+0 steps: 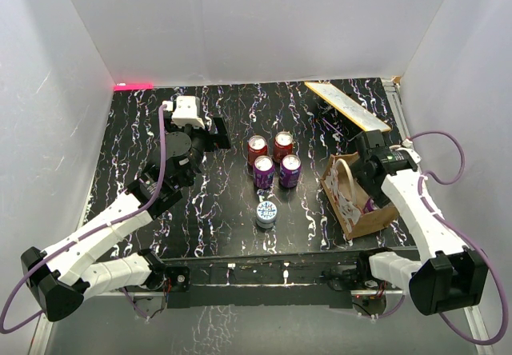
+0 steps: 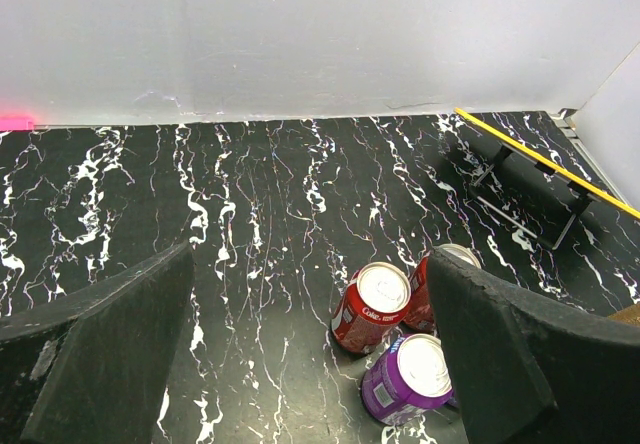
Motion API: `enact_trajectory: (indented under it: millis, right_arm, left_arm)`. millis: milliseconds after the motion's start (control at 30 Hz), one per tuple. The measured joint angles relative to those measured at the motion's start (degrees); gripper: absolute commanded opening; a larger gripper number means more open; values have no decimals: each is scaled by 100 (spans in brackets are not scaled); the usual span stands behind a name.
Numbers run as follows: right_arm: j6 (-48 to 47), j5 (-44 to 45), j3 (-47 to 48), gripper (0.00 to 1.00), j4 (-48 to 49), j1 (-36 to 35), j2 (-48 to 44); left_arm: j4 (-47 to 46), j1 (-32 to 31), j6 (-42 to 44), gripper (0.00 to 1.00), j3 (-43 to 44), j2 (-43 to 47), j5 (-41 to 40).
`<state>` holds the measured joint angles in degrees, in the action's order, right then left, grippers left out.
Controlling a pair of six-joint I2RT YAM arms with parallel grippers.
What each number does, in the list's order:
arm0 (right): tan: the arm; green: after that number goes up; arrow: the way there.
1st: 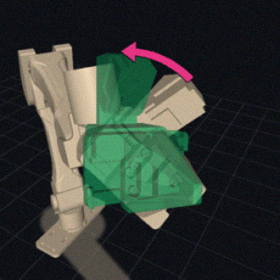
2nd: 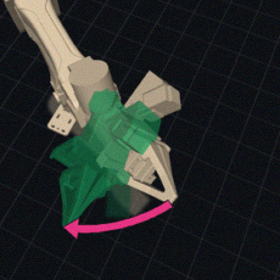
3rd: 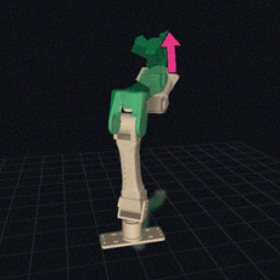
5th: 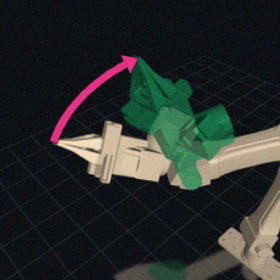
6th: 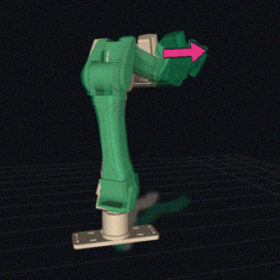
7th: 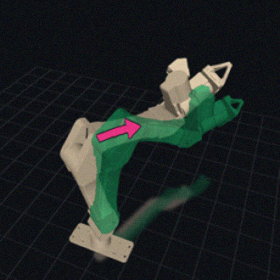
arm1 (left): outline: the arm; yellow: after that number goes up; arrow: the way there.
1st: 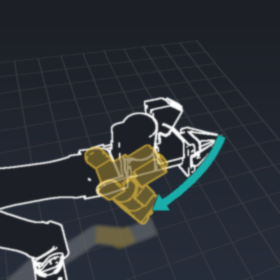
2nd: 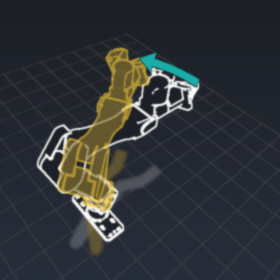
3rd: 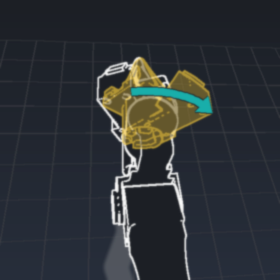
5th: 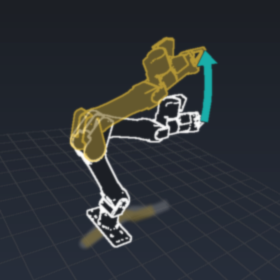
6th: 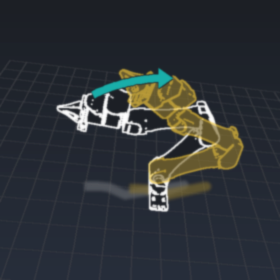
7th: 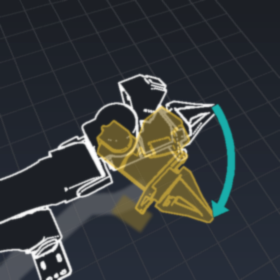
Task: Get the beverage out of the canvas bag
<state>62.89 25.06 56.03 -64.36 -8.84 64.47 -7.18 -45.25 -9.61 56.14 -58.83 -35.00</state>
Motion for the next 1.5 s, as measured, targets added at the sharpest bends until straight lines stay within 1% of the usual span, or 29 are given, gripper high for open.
enact_trajectory:
  millis: [167, 333, 533, 733, 900, 1067, 1267, 1500]
  right_arm:
    - [22, 345, 0, 93, -396, 83, -153]
    - [24, 682, -33, 94, -564, 503, -111]
    - [-184, 662, -28, 94, -560, 660, -61]
    - [-140, 807, -22, 93, -656, 739, -79]
    - [0, 739, -59, 94, -774, 820, -79]
    - [63, 503, -455, 93, -717, 822, -105]
    - [26, 55, -846, 91, -367, 822, -142]
    - [-76, 15, -929, 87, -227, 826, -125]
  left_arm:
    - [0, -7, 0, 97, 0, 0, 0]
    - [0, -31, 0, 97, 0, 0, 0]
    - [0, -31, 0, 97, 0, 0, 0]
    - [0, -31, 0, 97, 0, 2, 0]
    - [0, -31, 0, 97, 0, 4, -2]
    - [0, -33, 0, 97, 0, 15, -2]
    - [0, -35, 0, 97, 0, 15, -2]
    - [0, -37, 0, 97, 0, 15, -2]
